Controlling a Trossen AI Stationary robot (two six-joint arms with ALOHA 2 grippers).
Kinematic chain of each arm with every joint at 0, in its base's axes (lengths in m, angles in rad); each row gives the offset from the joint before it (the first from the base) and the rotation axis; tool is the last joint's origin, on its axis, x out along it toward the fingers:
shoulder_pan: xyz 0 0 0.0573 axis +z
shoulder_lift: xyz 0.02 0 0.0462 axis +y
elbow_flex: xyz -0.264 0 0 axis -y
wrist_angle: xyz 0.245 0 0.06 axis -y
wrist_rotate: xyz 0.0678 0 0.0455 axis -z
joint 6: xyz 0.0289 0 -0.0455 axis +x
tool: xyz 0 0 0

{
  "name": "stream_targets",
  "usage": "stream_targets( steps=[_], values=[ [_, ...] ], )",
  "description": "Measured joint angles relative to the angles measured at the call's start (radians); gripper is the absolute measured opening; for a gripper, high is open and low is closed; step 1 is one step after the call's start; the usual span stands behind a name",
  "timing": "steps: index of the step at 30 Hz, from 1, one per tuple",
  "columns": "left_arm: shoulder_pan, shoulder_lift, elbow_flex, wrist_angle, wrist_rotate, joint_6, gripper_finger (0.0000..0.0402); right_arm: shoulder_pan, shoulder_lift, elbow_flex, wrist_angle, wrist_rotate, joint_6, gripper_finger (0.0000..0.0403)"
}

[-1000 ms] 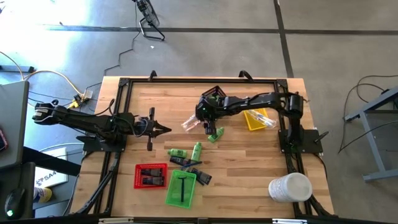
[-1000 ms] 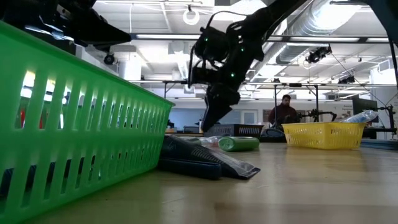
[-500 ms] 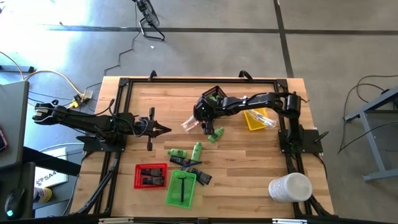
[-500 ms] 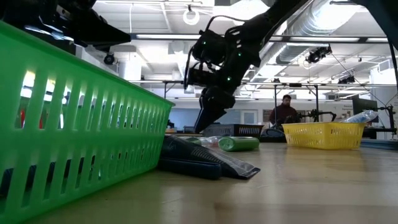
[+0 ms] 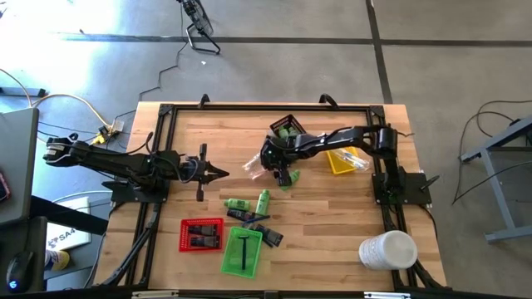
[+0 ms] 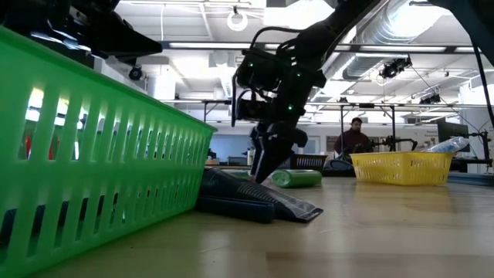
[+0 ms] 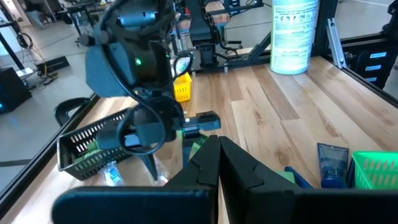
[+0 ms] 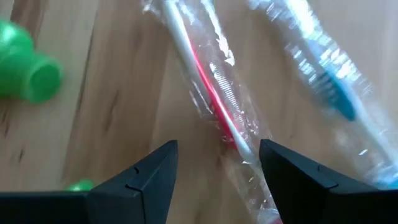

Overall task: Pick & Place Travel size toiletries
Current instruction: Put the red toothbrush into the yellow bin

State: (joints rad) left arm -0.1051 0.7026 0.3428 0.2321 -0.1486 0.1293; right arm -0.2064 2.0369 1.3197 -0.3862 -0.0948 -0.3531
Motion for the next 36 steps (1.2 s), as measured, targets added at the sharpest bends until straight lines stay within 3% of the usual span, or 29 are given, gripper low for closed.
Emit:
stream_targets(
  steps=[13,27,36],
  values=[
    [0.000,0.000,0.000,0.001,0.000,-0.007,0.0000,0.031,-0.005,0.000,-0.026,0.044,-0.002,0.0187],
    [0.000,0.000,0.000,-0.003,-0.001,-0.008,0.0000,0.030,-0.006,0.000,-0.026,0.078,-0.007,0.0065],
    [0.000,0.000,0.000,-0.003,-0.003,-0.011,0.0000,0.030,-0.006,0.000,-0.025,0.077,-0.007,0.0011]
  ],
)
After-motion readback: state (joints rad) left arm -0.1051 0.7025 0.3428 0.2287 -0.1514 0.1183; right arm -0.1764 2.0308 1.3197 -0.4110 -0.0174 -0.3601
